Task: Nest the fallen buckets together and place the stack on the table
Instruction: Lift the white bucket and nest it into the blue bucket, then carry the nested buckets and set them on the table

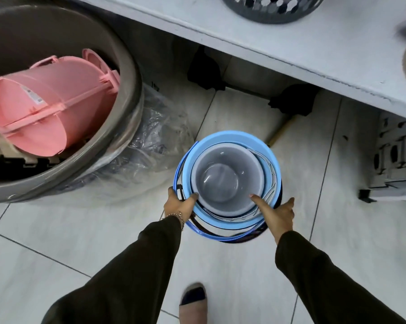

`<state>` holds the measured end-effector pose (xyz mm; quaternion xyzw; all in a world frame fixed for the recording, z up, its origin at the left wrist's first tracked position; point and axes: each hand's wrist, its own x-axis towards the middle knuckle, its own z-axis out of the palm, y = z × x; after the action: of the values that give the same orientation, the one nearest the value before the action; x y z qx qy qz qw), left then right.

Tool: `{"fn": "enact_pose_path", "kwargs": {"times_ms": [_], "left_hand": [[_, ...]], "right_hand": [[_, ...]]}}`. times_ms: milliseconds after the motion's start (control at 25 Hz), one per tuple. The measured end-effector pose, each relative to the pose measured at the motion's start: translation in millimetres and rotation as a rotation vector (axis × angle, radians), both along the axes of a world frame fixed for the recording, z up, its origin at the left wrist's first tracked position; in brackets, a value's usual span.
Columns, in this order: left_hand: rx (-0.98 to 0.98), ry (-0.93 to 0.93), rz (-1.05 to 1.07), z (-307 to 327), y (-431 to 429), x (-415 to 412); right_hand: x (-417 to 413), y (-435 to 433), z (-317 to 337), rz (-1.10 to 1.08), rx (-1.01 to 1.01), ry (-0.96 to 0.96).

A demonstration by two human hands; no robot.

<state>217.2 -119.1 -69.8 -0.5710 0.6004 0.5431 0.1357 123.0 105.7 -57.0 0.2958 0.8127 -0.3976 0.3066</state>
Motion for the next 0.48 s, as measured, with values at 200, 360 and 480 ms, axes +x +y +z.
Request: {"fn": "enact_pose_path", "kwargs": {"times_ms": [200,360,480], "left_hand": [[-0.023,0.039,0.011,25,8,23],[-0.060,0.100,0.010,69,14,51],[-0.089,0.147,-0.020,124,19,68]], "right_hand": [[25,19,14,-0.096,-0.257,-0.022],[54,31,63,-0.109,-0.327,0.055],[73,42,120,-0.118,-0.377,0.104]]}}
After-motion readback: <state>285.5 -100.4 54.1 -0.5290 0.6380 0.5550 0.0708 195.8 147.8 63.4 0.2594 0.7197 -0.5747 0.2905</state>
